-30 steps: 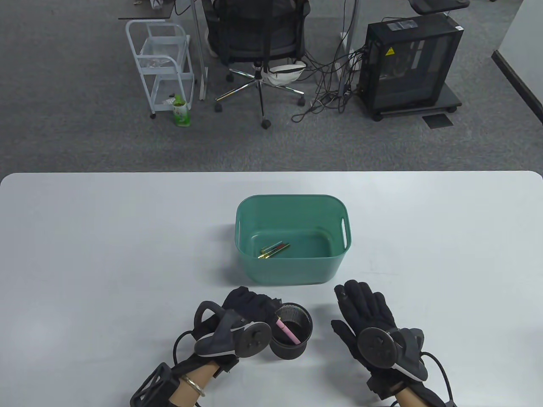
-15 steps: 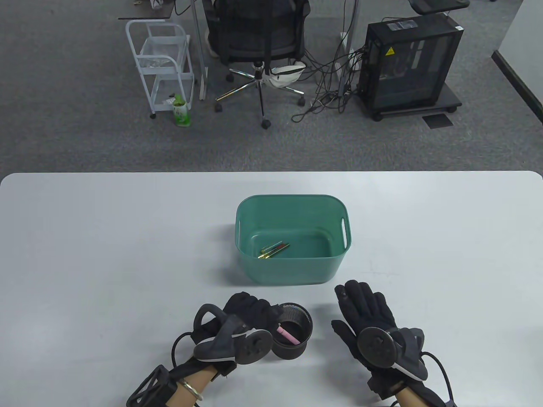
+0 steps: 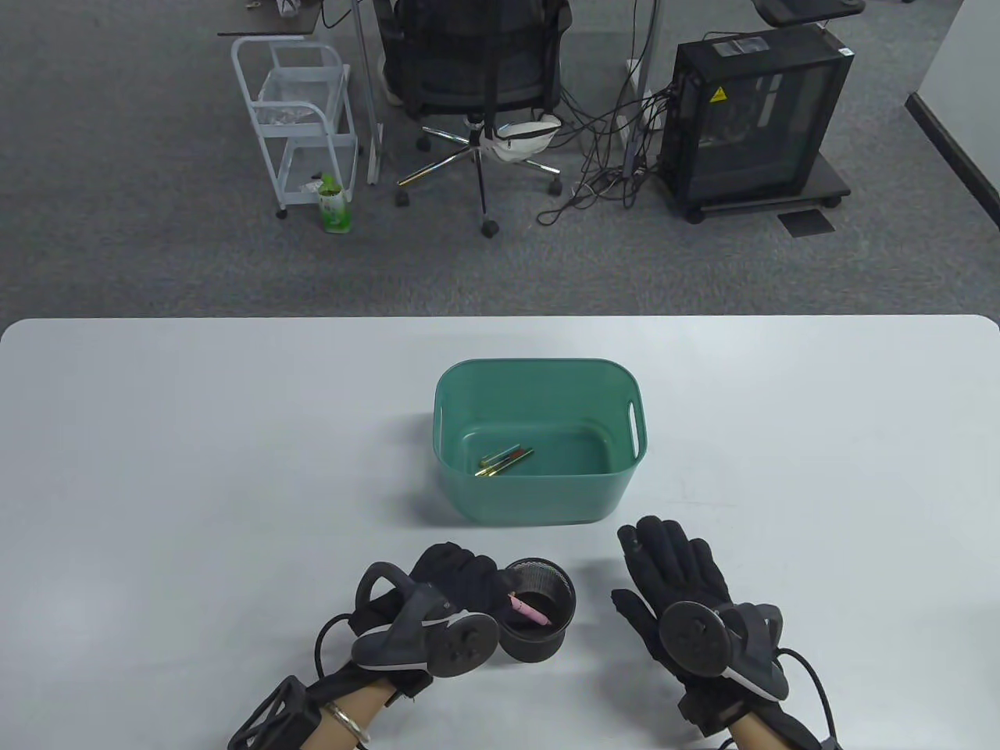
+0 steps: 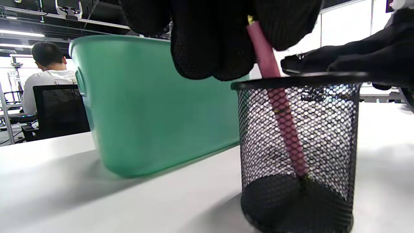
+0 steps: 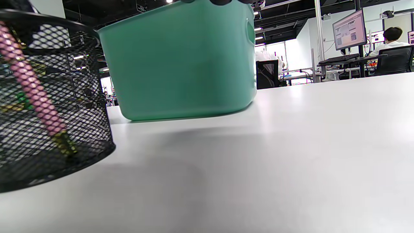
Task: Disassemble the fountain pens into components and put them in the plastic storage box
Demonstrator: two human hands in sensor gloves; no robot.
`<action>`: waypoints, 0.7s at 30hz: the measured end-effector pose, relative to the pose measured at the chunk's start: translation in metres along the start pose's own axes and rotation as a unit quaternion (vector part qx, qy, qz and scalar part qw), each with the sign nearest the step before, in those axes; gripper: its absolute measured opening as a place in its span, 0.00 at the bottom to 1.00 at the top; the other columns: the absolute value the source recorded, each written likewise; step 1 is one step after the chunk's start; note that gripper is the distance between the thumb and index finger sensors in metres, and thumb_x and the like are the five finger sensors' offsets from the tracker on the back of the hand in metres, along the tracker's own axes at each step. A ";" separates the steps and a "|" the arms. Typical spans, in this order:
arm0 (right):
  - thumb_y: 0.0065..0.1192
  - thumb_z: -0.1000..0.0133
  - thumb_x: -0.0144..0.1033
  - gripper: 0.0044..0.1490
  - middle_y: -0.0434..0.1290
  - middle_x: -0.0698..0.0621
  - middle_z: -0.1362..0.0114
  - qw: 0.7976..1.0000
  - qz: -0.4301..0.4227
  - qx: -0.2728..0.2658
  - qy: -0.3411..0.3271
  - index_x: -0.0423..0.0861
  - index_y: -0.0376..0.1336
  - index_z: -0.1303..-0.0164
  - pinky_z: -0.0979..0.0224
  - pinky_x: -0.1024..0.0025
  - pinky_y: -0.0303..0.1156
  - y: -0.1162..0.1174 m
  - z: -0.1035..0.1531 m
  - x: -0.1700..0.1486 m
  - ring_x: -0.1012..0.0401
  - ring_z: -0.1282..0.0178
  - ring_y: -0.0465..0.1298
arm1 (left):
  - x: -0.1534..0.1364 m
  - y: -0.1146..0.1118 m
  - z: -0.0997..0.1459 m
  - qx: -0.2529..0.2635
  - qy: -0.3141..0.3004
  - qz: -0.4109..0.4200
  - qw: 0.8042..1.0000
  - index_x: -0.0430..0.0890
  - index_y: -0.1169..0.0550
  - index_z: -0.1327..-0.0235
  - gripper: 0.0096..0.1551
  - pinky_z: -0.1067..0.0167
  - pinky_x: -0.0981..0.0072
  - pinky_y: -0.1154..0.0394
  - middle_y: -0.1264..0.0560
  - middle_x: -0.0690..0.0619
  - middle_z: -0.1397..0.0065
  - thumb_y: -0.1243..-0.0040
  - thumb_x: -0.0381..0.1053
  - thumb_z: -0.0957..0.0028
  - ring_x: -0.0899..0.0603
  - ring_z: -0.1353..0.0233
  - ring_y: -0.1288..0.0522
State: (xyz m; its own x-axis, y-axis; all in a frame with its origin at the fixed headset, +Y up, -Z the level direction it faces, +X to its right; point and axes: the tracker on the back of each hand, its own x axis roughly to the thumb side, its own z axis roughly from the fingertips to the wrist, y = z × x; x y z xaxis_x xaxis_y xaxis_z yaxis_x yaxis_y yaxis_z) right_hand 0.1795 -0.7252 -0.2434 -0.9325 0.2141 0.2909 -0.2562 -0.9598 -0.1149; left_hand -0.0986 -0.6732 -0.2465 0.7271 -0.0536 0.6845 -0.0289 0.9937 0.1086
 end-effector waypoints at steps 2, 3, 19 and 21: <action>0.42 0.37 0.58 0.46 0.44 0.48 0.08 1.000 0.000 0.000 0.000 0.51 0.47 0.09 0.11 0.52 0.42 0.000 0.000 0.000 0.50 0.09 0.48 | 0.000 0.004 0.000 0.006 -0.002 0.007 1.000 0.48 0.17 0.34 0.20 0.26 0.48 0.31 0.16 0.52 0.37 0.41 0.53 0.32 0.46 0.38 0.19; 0.42 0.37 0.58 0.46 0.44 0.48 0.08 1.000 0.000 0.000 0.000 0.51 0.47 0.09 0.11 0.52 0.42 0.000 0.000 0.000 0.50 0.09 0.48 | -0.001 0.006 0.000 0.009 -0.002 0.012 1.000 0.47 0.17 0.34 0.20 0.26 0.48 0.31 0.16 0.52 0.38 0.41 0.53 0.32 0.46 0.39 0.19; 0.42 0.37 0.59 0.46 0.44 0.48 0.08 1.000 0.001 0.002 -0.001 0.50 0.47 0.09 0.11 0.52 0.42 0.001 0.000 0.000 0.50 0.09 0.48 | -0.032 0.060 0.017 0.210 0.071 0.129 0.967 0.47 0.19 0.33 0.20 0.27 0.49 0.30 0.16 0.52 0.38 0.43 0.53 0.30 0.46 0.40 0.18; 0.42 0.37 0.59 0.46 0.44 0.48 0.08 1.000 0.002 0.003 0.000 0.50 0.47 0.09 0.11 0.52 0.42 0.001 0.000 0.000 0.50 0.09 0.48 | -0.033 0.063 0.018 0.261 0.088 0.136 0.952 0.46 0.18 0.33 0.20 0.30 0.50 0.28 0.15 0.52 0.39 0.43 0.53 0.30 0.47 0.42 0.17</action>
State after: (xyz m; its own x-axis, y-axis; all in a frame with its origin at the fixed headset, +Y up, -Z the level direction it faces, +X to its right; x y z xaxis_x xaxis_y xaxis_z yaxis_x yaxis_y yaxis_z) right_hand 0.1795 -0.7260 -0.2440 -0.9331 0.2105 0.2914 -0.2513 -0.9617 -0.1097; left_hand -0.1369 -0.6111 -0.2489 0.7465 0.2619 0.6117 -0.5363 0.7810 0.3200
